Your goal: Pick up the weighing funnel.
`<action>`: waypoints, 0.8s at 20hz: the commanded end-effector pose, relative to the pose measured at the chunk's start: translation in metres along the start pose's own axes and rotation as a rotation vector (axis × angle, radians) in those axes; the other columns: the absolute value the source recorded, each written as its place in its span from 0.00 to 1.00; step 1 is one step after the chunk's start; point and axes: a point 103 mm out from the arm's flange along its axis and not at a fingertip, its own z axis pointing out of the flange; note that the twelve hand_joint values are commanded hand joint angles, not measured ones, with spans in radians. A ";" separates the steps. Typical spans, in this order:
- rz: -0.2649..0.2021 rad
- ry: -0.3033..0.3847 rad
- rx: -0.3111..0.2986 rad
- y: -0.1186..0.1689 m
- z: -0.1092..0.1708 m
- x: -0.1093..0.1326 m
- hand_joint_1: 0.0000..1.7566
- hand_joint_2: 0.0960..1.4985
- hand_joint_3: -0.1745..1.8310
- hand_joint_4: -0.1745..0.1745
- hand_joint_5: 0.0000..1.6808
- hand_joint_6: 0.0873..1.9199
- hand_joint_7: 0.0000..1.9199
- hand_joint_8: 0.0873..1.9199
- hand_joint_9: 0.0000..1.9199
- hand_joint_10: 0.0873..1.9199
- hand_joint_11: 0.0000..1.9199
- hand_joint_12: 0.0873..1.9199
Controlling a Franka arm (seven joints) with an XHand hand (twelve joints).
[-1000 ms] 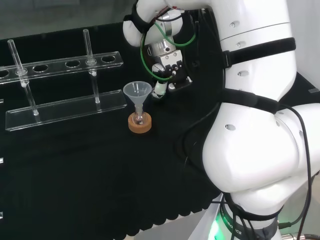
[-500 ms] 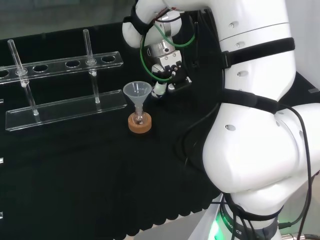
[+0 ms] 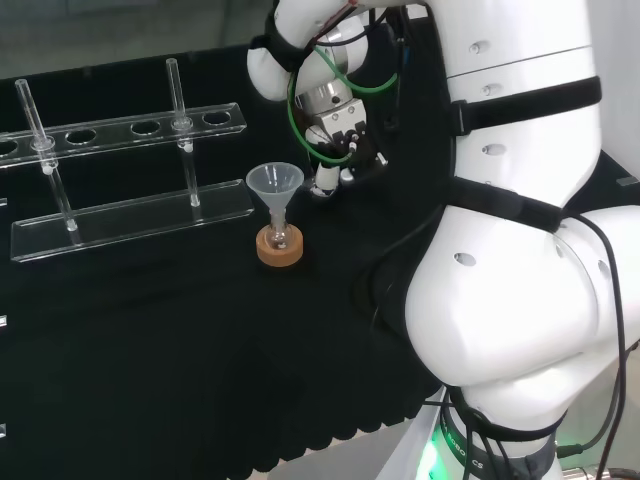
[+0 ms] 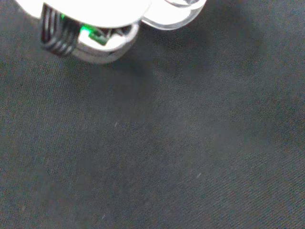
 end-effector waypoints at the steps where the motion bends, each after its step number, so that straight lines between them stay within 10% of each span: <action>1: 0.021 0.000 -0.087 -0.012 -0.031 -0.023 0.66 0.36 0.40 1.00 0.92 0.03 0.54 0.29 0.73 0.03 0.65 0.38; 16: 0.105 -0.033 -0.035 -0.056 -0.071 -0.076 0.66 0.35 0.41 1.00 0.94 0.00 0.58 0.25 0.77 0.00 0.67 0.35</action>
